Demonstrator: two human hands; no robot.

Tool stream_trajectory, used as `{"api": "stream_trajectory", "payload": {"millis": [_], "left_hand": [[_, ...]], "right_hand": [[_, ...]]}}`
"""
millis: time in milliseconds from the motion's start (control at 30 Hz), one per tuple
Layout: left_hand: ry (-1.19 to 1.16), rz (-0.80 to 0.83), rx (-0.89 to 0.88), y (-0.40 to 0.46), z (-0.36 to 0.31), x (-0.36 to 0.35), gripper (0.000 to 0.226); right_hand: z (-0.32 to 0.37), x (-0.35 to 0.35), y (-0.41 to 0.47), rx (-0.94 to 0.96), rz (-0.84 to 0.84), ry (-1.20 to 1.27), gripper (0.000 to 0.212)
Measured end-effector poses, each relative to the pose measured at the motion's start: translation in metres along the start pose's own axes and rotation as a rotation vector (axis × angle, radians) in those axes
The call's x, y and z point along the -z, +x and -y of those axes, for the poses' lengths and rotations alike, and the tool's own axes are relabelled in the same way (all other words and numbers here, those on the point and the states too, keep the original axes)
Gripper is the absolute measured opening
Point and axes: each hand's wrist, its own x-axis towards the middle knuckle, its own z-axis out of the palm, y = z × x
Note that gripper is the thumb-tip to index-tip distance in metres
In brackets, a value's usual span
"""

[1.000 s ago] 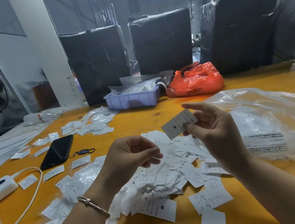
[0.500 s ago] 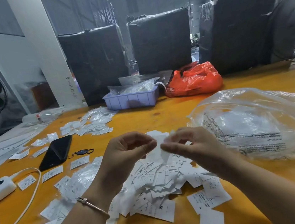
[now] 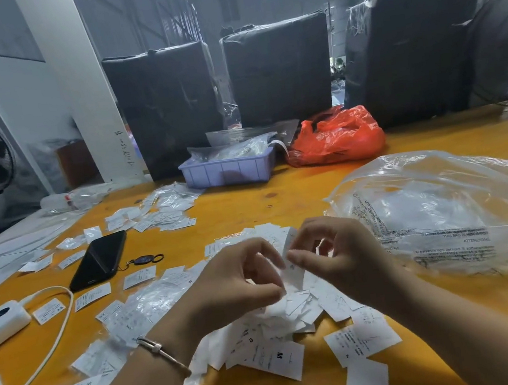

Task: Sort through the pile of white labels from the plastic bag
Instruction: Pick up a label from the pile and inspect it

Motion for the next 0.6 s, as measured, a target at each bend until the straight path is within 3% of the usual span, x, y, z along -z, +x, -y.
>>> {"api": "stream_trajectory", "payload": {"millis": [67, 167, 233, 333, 433, 500, 600], "left_hand": [[0.080, 0.000, -0.033, 0.001, 0.002, 0.000, 0.009], [0.120, -0.016, -0.076, 0.002, 0.005, 0.002, 0.006], [0.062, -0.057, -0.067, 0.002, 0.004, 0.002, 0.011], [-0.178, -0.153, -0.022, 0.002, 0.002, 0.002, 0.019], [-0.330, -0.191, 0.012, 0.001, 0.002, 0.004, 0.019], [-0.372, -0.195, 0.013, 0.001, 0.000, 0.004, 0.018], [-0.388, -0.203, 0.008, 0.001, -0.001, 0.005, 0.016]], "right_hand": [[0.002, -0.003, -0.002, 0.079, 0.046, -0.122, 0.008], [0.002, -0.003, -0.002, 0.088, 0.081, -0.094, 0.003], [0.001, 0.000, 0.000, 0.048, -0.004, 0.031, 0.009], [-0.001, 0.008, 0.003, -0.093, -0.248, 0.369, 0.036], [-0.003, 0.017, 0.006, -0.208, -0.323, 0.617, 0.052], [-0.003, 0.020, 0.006, -0.273, -0.315, 0.688, 0.046], [0.001, 0.021, 0.005, -0.292, -0.279, 0.724, 0.017]]}}
